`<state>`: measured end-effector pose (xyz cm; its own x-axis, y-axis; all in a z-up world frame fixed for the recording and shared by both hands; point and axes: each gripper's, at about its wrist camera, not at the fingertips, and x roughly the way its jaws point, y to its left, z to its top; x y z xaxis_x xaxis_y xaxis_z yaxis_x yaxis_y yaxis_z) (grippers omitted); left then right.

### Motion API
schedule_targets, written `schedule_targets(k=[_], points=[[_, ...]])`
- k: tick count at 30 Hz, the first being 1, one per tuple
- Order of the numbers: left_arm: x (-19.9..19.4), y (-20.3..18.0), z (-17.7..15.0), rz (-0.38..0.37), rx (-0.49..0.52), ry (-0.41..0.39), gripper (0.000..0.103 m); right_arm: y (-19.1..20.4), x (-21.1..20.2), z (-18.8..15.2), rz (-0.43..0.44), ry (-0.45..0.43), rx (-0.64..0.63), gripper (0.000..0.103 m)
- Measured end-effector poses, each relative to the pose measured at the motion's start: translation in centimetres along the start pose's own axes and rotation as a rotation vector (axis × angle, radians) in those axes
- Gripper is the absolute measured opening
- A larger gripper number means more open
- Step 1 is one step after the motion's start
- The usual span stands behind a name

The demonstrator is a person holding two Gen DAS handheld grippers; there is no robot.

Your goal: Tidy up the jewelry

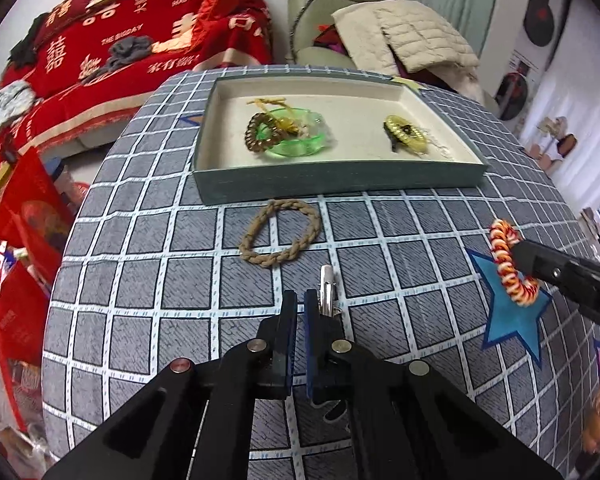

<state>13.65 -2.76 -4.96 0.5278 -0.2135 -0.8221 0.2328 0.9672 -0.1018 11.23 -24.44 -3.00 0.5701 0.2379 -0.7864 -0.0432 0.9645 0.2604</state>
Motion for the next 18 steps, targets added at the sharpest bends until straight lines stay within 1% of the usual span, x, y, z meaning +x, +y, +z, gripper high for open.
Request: schedule_targets(k=[1, 2, 3, 4, 5, 7, 9, 13, 14, 15, 16, 17, 18], points=[[0.1, 0.0, 0.0, -0.004, 0.002, 0.007, 0.052, 0.0, 0.0, 0.0, 0.002, -0.001, 0.0, 0.013], [0.2, -0.1, 0.0, -0.001, 0.004, 0.008, 0.098, 0.1, -0.1, -0.1, 0.004, -0.002, 0.001, 0.013], [-0.1, -0.1, -0.1, 0.025, 0.001, -0.012, 0.103, 0.1, -0.2, -0.1, 0.006, -0.005, 0.002, 0.013], [-0.5, -0.1, -0.2, 0.04, 0.008, -0.044, 0.103, 0.1, -0.4, -0.1, 0.007, -0.008, 0.003, 0.013], [-0.7, -0.3, -0.2, 0.049, 0.027, -0.051, 0.103, 0.0, -0.5, -0.2, 0.008, -0.011, 0.005, 0.013], [-0.4, -0.6, -0.1, 0.051, 0.048, -0.036, 0.103, -0.2, -0.8, -0.2, 0.009, -0.019, 0.011, 0.013], [0.3, -0.8, 0.1, 0.073, 0.062, -0.018, 0.103, -0.4, -0.9, -0.2, 0.007, -0.022, 0.018, 0.013], [1.9, -1.1, 0.4, 0.071, 0.062, 0.026, 0.103, -0.8, -1.2, -0.3, 0.013, -0.025, 0.039, 0.013], [2.4, -1.1, 0.4, 0.067, 0.064, 0.046, 0.099, -0.9, -1.3, -0.3, 0.013, -0.025, 0.041, 0.013], [2.8, -1.1, 0.4, 0.06, 0.061, 0.062, 0.097, -1.0, -1.3, -0.3, 0.012, -0.025, 0.042, 0.013], [2.7, -1.1, 0.4, 0.058, 0.058, 0.046, 0.096, -1.1, -1.4, -0.4, 0.012, -0.025, 0.042, 0.013], [2.7, -1.1, 0.4, 0.053, 0.059, 0.051, 0.093, -1.2, -1.4, -0.5, 0.013, -0.025, 0.044, 0.013], [2.7, -1.2, 0.4, 0.051, 0.064, 0.046, 0.086, -1.2, -1.4, -0.6, 0.014, -0.025, 0.046, 0.013]])
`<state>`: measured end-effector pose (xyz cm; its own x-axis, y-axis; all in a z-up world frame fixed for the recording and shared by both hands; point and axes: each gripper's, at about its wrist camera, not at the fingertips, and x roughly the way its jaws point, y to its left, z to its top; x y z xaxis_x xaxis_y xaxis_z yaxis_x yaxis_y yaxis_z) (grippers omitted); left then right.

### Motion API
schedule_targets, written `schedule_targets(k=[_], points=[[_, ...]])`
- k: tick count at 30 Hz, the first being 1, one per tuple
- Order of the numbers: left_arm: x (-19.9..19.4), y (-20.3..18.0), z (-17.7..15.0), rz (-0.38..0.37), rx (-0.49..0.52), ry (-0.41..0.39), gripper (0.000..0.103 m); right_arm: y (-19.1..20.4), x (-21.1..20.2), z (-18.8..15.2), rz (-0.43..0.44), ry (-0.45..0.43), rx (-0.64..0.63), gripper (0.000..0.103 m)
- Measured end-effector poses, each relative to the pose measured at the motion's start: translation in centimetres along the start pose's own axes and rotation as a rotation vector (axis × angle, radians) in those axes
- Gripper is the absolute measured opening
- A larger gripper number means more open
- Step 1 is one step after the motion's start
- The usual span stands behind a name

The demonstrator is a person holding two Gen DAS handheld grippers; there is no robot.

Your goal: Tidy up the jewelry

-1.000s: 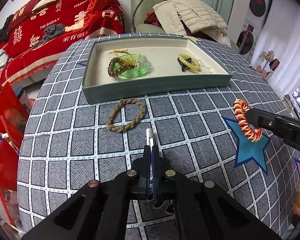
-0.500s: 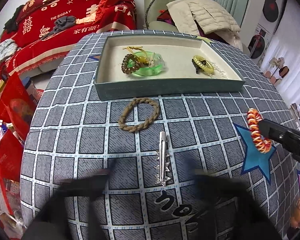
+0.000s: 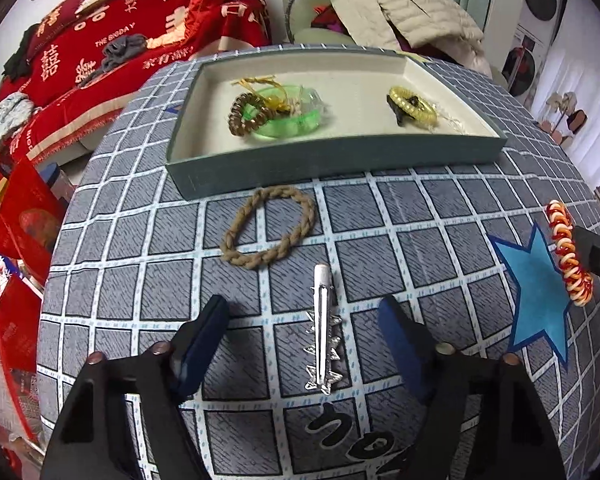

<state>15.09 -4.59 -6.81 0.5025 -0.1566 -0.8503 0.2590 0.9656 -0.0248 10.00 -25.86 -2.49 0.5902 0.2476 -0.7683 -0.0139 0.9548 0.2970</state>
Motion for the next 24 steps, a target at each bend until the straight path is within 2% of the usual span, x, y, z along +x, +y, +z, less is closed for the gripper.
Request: schedule_targets(k=[1, 2, 3, 4, 10, 24], points=[[-0.1, -0.1, 0.0, -0.006, 0.008, -0.004, 0.081, 0.0, 0.0, -0.1, 0.0, 0.0, 0.001, 0.013], [-0.2, -0.3, 0.0, -0.014, 0.019, -0.011, 0.067, 0.0, 0.0, 0.0, 0.001, 0.0, 0.001, 0.013], [-0.3, -0.5, -0.1, -0.02, 0.031, -0.017, 0.047, 0.0, 0.0, -0.1, 0.001, 0.001, 0.001, 0.013], [-0.4, -0.5, -0.1, -0.028, 0.037, -0.018, 0.037, 0.0, 0.0, -0.1, 0.001, 0.001, 0.0, 0.013], [-0.9, 0.1, -0.2, -0.098, 0.0, -0.011, 0.038, 0.2, -0.1, -0.1, 0.001, -0.001, -0.004, 0.013], [-3.3, 0.4, 0.8, -0.125, 0.003, -0.07, 0.038, 0.9, 0.0, 0.9, 0.003, 0.002, -0.013, 0.013]])
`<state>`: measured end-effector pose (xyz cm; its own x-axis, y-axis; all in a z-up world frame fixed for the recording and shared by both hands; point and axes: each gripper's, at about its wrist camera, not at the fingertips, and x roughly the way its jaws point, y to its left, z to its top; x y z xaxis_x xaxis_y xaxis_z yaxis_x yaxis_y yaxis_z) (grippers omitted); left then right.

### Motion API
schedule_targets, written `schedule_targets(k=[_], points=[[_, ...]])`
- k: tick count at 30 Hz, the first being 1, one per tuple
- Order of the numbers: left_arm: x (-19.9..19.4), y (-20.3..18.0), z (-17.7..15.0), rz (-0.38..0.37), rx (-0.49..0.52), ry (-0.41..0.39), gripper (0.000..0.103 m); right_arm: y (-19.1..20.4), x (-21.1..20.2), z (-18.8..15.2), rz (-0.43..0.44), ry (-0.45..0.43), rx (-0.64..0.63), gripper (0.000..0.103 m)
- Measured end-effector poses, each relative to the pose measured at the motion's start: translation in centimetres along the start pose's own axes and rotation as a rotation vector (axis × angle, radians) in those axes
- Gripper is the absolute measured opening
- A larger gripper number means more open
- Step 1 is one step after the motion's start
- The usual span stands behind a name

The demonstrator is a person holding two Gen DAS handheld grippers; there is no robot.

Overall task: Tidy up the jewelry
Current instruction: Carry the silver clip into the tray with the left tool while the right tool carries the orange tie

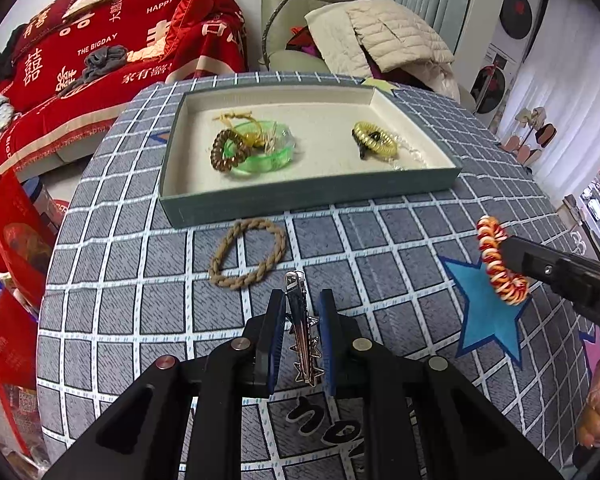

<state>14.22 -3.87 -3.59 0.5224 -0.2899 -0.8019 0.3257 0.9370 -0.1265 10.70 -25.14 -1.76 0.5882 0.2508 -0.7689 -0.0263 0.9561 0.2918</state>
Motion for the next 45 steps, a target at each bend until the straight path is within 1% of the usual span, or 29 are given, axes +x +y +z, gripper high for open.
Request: schedule_targets(k=[11, 18, 25, 31, 35, 41, 45], points=[[-1.2, 0.3, 2.4, -0.018, 0.002, -0.055, 0.038, 0.3, 0.2, 1.4, -0.006, -0.007, -0.012, 0.013], [-1.2, 0.9, 4.5, -0.012, 0.001, -0.091, 0.038, -0.1, 0.3, 3.5, -0.013, -0.024, -0.011, 0.013], [-0.7, 1.4, 6.8, -0.003, 0.001, -0.118, 0.038, -0.9, 1.2, 5.5, 0.004, -0.032, 0.033, 0.013], [-0.1, 1.4, 8.7, 0.009, 0.012, -0.139, 0.038, -1.4, 2.1, 7.5, 0.0, -0.047, 0.048, 0.013], [0.6, 1.4, 9.6, 0.011, 0.011, -0.141, 0.038, -1.7, 2.9, 8.6, -0.004, -0.048, 0.058, 0.013], [2.5, 1.6, 10.7, 0.027, 0.005, -0.123, 0.038, -2.0, 4.7, 10.1, -0.026, -0.047, 0.061, 0.013], [3.6, 1.4, 11.2, 0.046, 0.021, -0.117, 0.038, -2.4, 5.9, 10.9, -0.041, -0.044, 0.063, 0.013]])
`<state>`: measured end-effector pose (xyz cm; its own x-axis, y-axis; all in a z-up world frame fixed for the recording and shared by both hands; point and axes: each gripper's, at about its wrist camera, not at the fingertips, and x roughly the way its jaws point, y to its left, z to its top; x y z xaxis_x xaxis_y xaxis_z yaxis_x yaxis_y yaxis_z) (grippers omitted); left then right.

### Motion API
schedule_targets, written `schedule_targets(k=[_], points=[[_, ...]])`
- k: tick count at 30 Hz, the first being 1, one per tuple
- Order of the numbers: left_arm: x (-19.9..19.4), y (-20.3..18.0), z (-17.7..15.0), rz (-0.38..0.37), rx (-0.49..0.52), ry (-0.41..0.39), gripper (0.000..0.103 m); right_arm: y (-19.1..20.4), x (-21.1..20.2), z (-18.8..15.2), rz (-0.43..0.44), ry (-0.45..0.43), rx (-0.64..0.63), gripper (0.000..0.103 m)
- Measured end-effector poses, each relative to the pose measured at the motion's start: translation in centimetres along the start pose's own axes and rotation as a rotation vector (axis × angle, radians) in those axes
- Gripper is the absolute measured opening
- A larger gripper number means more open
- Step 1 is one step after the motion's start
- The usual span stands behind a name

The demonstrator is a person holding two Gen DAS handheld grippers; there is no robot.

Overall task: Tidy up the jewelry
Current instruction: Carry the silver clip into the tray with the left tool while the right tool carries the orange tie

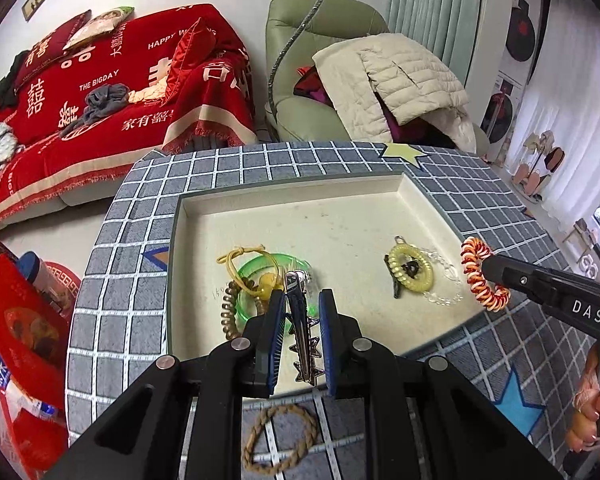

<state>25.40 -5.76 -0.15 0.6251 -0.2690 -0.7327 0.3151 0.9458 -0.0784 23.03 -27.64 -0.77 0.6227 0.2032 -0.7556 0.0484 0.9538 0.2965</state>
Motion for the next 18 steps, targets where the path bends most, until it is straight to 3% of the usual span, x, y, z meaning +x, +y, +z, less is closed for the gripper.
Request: schedule_targets(k=[18], points=[[5.1, -1.6, 1.6, 0.038, 0.054, 0.038, 0.038, -1.2, 4.5, 1.8, -0.058, 0.01, 0.0, 0.013]])
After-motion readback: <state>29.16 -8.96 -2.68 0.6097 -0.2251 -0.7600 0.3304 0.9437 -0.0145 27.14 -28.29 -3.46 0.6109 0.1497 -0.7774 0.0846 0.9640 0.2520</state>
